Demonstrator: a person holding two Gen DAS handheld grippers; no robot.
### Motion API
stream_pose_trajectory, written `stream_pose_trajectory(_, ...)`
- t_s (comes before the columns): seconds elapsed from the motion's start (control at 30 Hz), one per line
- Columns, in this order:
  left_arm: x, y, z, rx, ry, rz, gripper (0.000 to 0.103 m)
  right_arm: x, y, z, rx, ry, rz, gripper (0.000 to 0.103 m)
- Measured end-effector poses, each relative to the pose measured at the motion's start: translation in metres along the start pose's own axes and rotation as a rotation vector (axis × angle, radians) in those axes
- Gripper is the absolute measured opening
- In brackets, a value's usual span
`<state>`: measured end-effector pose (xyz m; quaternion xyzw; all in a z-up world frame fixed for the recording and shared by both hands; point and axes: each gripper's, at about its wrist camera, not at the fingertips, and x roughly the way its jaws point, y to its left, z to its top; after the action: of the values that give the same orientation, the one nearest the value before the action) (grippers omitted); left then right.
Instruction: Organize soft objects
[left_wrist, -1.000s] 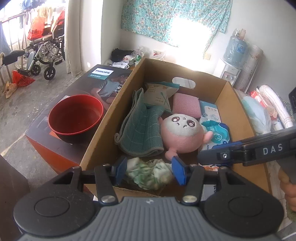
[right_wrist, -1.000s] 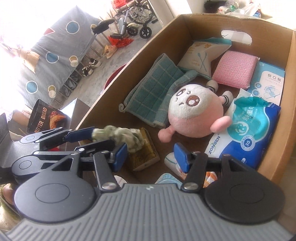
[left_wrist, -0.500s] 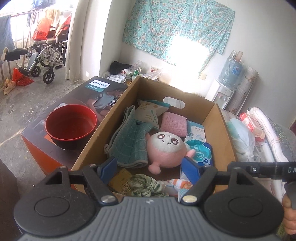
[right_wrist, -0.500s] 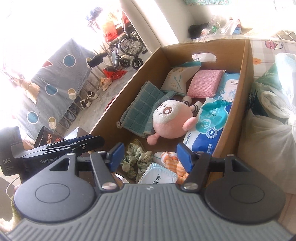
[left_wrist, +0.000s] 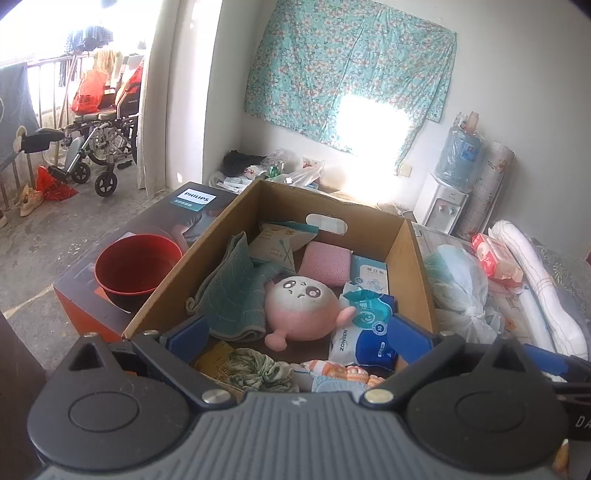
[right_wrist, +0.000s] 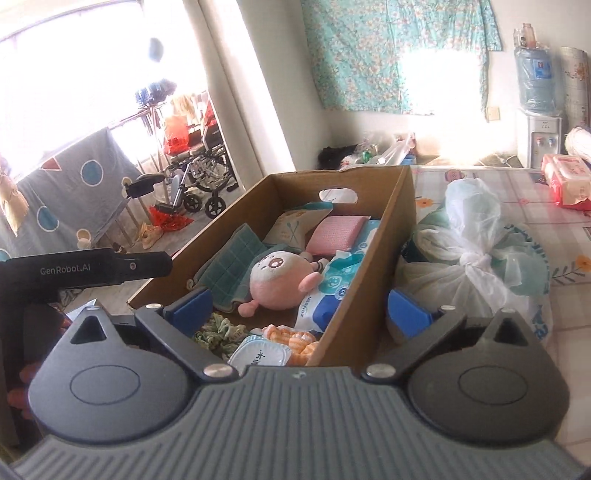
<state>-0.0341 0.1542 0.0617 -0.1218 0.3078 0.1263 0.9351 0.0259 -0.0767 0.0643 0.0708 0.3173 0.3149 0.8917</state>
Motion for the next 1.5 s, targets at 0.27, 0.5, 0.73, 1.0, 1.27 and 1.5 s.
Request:
stream_pose_trajectory(0.27, 0.001, -0.011, -0.024, 0.017, 0.107, 0.062, 0.103, -0.011, -0.013, -0.018, 0.061, 0.036, -0.137, 0.102)
stream_pose_trajectory(0.5, -0.004, -0.018, -0.045, 0.063, 0.172, 0.063, 0.103, -0.010, 0.003, -0.028, -0.011, 0.075, -0.152, 0.102)
stream_pose_trajectory(0.73, -0.007, -0.021, -0.051, 0.098, 0.198, 0.086, 0.103, -0.003, 0.014, -0.032, -0.062, 0.119, -0.143, 0.102)
stream_pose_trajectory(1.0, -0.006, -0.020, -0.051, 0.098, 0.212, 0.090, 0.103, 0.001, 0.014, -0.034, -0.063, 0.139, -0.154, 0.102)
stream_pose_trajectory(1.27, -0.002, -0.019, -0.052, 0.102, 0.227, 0.108, 0.103, 0.007, 0.015, -0.037, -0.073, 0.156, -0.166, 0.102)
stream_pose_trajectory(1.5, 0.000, -0.016, -0.051, 0.098, 0.231, 0.120, 0.103, 0.013, 0.014, -0.037, -0.072, 0.171, -0.161, 0.102)
